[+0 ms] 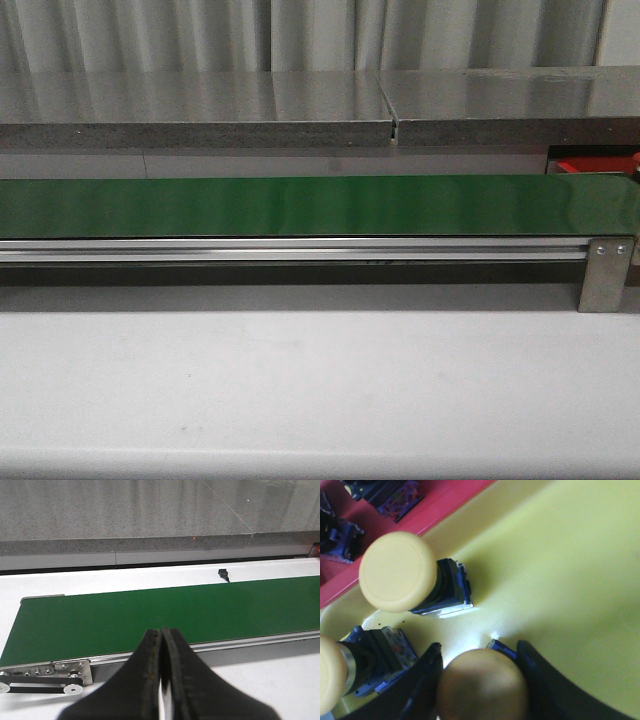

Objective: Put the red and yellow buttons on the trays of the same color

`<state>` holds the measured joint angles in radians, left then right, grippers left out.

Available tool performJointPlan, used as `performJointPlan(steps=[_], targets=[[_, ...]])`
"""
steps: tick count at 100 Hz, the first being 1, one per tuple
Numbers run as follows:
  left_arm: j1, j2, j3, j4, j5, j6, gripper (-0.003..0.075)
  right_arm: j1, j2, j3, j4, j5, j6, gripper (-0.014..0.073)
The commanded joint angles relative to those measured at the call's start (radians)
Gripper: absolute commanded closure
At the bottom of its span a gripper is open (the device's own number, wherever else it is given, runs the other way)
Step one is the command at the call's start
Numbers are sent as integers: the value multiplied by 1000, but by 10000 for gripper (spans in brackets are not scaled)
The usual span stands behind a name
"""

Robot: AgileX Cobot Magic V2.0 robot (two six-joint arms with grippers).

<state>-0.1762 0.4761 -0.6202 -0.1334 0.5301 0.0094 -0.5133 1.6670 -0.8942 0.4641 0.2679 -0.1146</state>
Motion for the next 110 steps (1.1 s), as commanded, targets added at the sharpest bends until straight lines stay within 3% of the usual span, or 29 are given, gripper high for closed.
performJointPlan(steps=[1,27,47,70,82,101,110], targets=[[-8,4,-26,-12,-79,-9,741,-9,-30,-22,26,-49,-3,376],[-8,4,-26,-12,-79,-9,741,-9,-30,-22,25,-45,-13,69],[-8,4,-26,-12,-79,-9,741,-9,-75,-22,15,-40,-13,64],[-8,4,-26,-12,-79,-9,741,-4,-200,-22,-107,-13,-25,67],[-8,4,-26,-12,-79,-9,741,30,-272,-22,-155,2,-32,188],[-8,4,-26,-12,-79,-9,741,152,-376,-22,-226,24,-32,640],[-8,4,-26,-12,-79,-9,741,221,-414,-22,-231,31,-32,657]])
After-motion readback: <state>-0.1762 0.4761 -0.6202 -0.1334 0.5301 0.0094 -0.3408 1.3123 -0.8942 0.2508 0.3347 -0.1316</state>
